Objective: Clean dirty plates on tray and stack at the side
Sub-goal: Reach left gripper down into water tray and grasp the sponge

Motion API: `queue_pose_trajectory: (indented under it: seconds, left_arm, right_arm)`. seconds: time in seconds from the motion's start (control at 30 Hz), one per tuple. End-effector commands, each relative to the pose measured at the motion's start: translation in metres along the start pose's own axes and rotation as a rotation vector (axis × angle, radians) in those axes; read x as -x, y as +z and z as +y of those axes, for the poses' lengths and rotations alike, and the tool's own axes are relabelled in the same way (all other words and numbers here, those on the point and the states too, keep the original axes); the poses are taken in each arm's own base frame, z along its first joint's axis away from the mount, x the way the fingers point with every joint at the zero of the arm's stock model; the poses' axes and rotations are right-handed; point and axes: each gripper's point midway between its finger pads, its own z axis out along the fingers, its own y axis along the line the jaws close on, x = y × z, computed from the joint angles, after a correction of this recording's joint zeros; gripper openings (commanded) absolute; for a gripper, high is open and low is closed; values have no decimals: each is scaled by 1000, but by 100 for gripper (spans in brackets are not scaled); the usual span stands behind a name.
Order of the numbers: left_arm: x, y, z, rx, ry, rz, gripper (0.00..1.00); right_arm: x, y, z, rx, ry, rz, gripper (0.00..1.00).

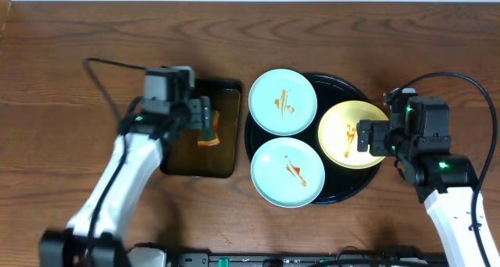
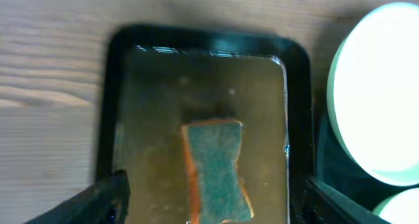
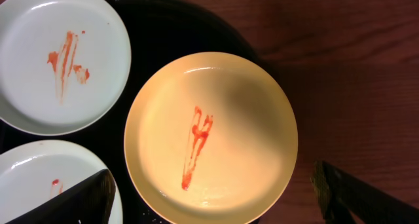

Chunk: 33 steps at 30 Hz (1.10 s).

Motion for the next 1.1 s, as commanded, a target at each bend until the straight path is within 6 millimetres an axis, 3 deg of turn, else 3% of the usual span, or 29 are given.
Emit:
queue_pose_trajectory:
  seconds: [0.0, 0.2, 0.4, 0.77, 1.07]
  left_arm:
    - [-3, 20, -8, -13, 15, 36, 75]
    - [-30, 56, -11, -10, 29, 146, 68]
    - [-49, 73, -10, -3, 33, 216, 61]
    - [-64, 74, -7, 6, 28, 269, 29]
    - [-90, 75, -2, 17, 23, 327, 27]
  right_arm:
    - [8, -4, -3, -3, 2, -22, 95]
    - [8, -4, -3, -3, 3, -20, 94]
    - [8, -4, -3, -3, 3, -20, 94]
    - [6, -4, -3, -3, 3, -15, 94]
    - [2, -4, 1, 20, 26, 4, 93]
